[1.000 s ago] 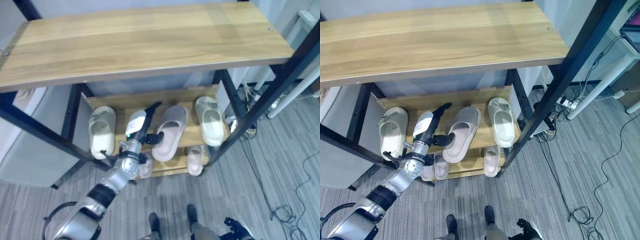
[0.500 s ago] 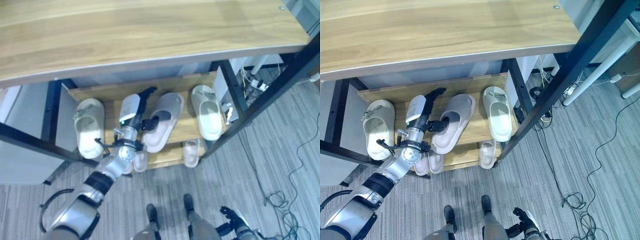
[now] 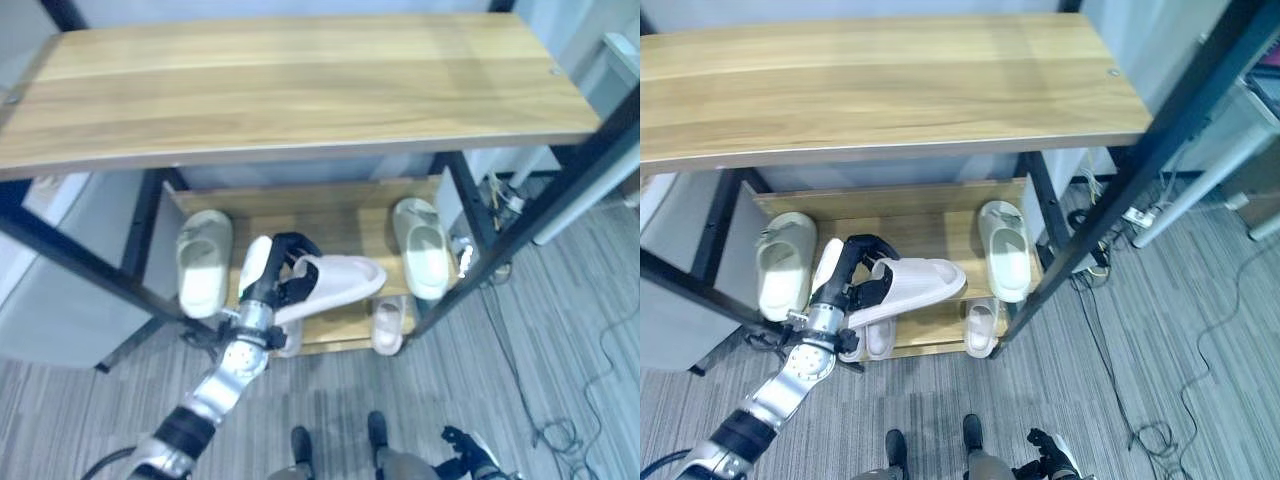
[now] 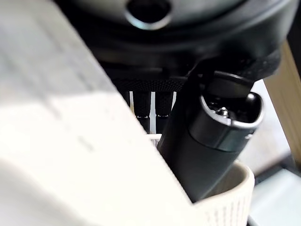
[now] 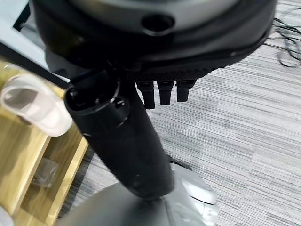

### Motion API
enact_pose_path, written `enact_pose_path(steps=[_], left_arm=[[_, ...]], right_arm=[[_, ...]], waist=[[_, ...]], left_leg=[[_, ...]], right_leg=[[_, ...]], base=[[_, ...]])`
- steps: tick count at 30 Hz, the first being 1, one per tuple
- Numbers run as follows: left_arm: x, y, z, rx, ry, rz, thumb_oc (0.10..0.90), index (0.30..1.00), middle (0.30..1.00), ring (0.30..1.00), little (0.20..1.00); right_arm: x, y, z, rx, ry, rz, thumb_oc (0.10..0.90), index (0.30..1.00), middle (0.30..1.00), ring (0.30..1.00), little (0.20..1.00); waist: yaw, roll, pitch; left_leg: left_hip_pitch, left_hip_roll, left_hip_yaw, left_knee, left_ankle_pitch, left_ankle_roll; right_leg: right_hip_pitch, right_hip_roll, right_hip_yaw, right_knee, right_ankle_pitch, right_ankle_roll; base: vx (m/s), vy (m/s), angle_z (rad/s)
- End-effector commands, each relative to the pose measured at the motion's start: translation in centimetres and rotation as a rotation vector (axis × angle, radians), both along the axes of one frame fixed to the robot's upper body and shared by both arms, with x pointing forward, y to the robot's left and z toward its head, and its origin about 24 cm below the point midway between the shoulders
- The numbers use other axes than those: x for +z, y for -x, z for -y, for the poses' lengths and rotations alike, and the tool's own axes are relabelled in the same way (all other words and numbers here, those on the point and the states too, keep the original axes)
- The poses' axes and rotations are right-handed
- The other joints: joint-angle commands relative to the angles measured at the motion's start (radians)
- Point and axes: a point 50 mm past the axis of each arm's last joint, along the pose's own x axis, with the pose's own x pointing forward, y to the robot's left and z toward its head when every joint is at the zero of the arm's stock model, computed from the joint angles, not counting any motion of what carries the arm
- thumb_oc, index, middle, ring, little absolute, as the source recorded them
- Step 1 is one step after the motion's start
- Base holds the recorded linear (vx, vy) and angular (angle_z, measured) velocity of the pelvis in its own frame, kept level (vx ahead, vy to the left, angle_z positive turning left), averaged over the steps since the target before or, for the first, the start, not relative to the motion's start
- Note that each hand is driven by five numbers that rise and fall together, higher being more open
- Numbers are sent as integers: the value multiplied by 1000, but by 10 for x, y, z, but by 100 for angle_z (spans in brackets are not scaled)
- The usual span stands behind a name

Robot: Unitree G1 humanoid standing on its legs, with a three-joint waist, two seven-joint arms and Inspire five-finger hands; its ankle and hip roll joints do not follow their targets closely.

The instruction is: Arrange the slippers neatly on the shoe rack.

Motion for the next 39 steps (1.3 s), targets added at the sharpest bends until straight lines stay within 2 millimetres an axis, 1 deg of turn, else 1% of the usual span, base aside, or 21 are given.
enact_pose_path(steps=[1, 6, 10, 12, 13, 14, 15, 17, 20, 22, 23, 25, 26, 28, 29, 31, 35, 36, 37, 38, 39], left_arm=[[58, -14, 11, -157, 125, 251, 400, 300, 300, 300, 300], [33, 12, 21, -313, 207, 82, 400, 300, 300, 300, 300], [17, 17, 29, -370, 190, -13, 400, 300, 300, 300, 300], [10, 15, 36, -404, 168, -55, 400, 300, 300, 300, 300], [11, 14, 37, -405, 167, -52, 400, 300, 300, 300, 300], [12, 9, 41, -421, 139, -47, 400, 300, 300, 300, 300], [15, 6, 43, -424, 123, -37, 400, 300, 300, 300, 300], [17, 0, 47, -421, 114, -23, 400, 300, 300, 300, 300], [22, -6, 50, -409, 108, 5, 400, 300, 300, 300, 300], [44, -16, 53, -379, 72, 118, 400, 300, 300, 300, 300], [56, -21, 53, -366, 57, 176, 400, 300, 300, 300, 300], [67, -24, 53, -353, 51, 228, 400, 300, 300, 300, 300], [94, -33, 52, -311, 22, 348, 400, 300, 300, 300, 300], [117, -40, 47, -253, -6, 455, 400, 300, 300, 300, 300], [128, -43, 43, -221, -25, 502, 400, 300, 300, 300, 300], [153, -48, 37, -152, -54, 606, 400, 300, 300, 300, 300], [191, -56, 23, -14, -97, 746, 400, 300, 300, 300, 300], [191, -56, 24, -14, -97, 748, 400, 300, 300, 300, 300], [213, -60, 15, 57, -127, 815, 400, 300, 300, 300, 300], [214, -60, 15, 57, -127, 819, 400, 300, 300, 300, 300], [236, -61, 6, 127, -146, 880, 400, 300, 300, 300, 300]], right_arm=[[-3, 11, 1, -13, -12, -27, 800, 900, 900, 900, 900], [-6, 18, 4, -42, -10, -66, 800, 900, 900, 900, 900], [-6, 18, 5, -48, -10, -67, 800, 900, 900, 900, 900], [-1, 2, 5, -51, -5, -18, 800, 900, 900, 900, 900], [-1, 1, 6, -52, -5, -15, 800, 900, 900, 900, 900], [6, -20, 6, -37, 2, 52, 800, 900, 900, 900, 900], [11, -33, 6, -29, 6, 91, 800, 900, 900, 900, 900], [17, -47, 4, -20, 6, 133, 800, 900, 900, 900, 900], [22, -59, 2, -20, 3, 174, 800, 900, 900, 900, 900], [38, -86, 2, -32, 2, 287, 800, 900, 900, 900, 900], [45, -95, 3, -52, 0, 335, 800, 900, 900, 900, 900], [54, -105, 2, -55, -9, 398, 800, 900, 900, 900, 900], [71, -123, 2, -81, -21, 507, 800, 900, 900, 900, 900], [91, -141, 0, -86, -35, 621, 800, 900, 900, 900, 900], [104, -149, -1, -79, -42, 686, 800, 900, 900, 900, 900], [130, -165, -2, -72, -57, 820, 800, 900, 900, 900, 900], [171, -183, -7, -52, -86, 1017, 800, 900, 900, 900, 900], [172, -183, -7, -53, -86, 1019, 800, 900, 900, 900, 900], [191, -189, -12, -30, -108, 1103, 800, 900, 900, 900, 900], [192, -189, -12, -32, -109, 1106, 800, 900, 900, 900, 900], [208, -191, -13, -18, -124, 1174, 800, 900, 900, 900, 900]], waist=[[25, 11, -69], [58, 13, -72], [65, 13, -65], [68, 11, -9], [67, 12, -9], [61, 12, 62], [59, 13, 96], [58, 15, 111], [61, 17, 111], [55, 23, 147], [50, 26, 155], [47, 24, 150], [30, 29, 159], [17, 34, 139], [11, 36, 139], [0, 40, 134], [-16, 41, 137], [-15, 41, 135], [-24, 43, 150], [-23, 42, 148], [-33, 44, 169]], left_leg=[[23, -1, -66, -6, -96, -22], [41, 1, -107, -6, -84, -24], [49, 4, -123, 3, -81, -25], [6, 13, -146, 64, -79, -25], [-4, 13, -149, 75, -83, -25], [-97, 14, -160, 178, -102, -26], [-141, 11, -164, 220, -110, -24], [-253, 15, -168, 325, -135, -19], [-344, 21, -167, 412, -161, -8], [-483, 32, -162, 542, -185, 10], [-542, 32, -167, 612, -229, 13], [-635, 39, -157, 682, -229, 20], [-765, 38, -164, 786, -255, 29], [-909, 45, -166, 896, -293, 36], [-943, 45, -176, 948, -347, 36], [-1079, 53, -187, 1072, -399, 49], [-1244, 71, -211, 1265, -487, 77], [-1253, 71, -212, 1275, -492, 77], [-1321, 74, -216, 1385, -537, 83], [-1334, 74, -217, 1398, -544, 82], [-1394, 76, -223, 1506, -577, 83]], right_leg=[[49, -22, -54, 8, -96, 67], [97, -19, -98, 8, -113, 51], [117, -15, -119, 13, -124, 45], [87, -21, -136, 81, -139, 29], [79, -23, -138, 90, -142, 29], [-13, -32, -148, 189, -161, 17], [-68, -34, -150, 243, -165, 12], [-180, -44, -145, 359, -192, 9], [-268, -47, -139, 449, -229, 2], [-416, -54, -125, 585, -260, -5], [-484, -57, -112, 658, -296, -2], [-564, -67, -111, 703, -296, -10], [-698, -77, -96, 800, -303, -7], [-841, -83, -75, 893, -327, -4], [-879, -85, -62, 947, -373, 3], [-1011, -90, -39, 1058, -407, 8], [-1173, -88, -12, 1237, -477, 1], [-1182, -88, -11, 1246, -482, 2], [-1258, -88, -2, 1356, -517, 0], [-1271, -88, -1, 1368, -524, 1], [-1335, -88, 6, 1476, -557, 2]], base=[[-4, -40, 47], [-8, -43, 29], [-13, -32, 33], [-175, -37, 19], [-397, -41, 30], [-404, -35, 28], [-485, -38, 27], [-185, -3, 9], [-139, 16, -8], [-234, 68, -25], [-241, 60, -25], [-207, 48, -27], [-162, 65, -19], [-123, 93, -14], [6, 97, -23], [0, 105, -11], [17, 73, -24], [100, 54, -15], [94, 42, -6], [148, 60, -6], [103, 26, -8]])
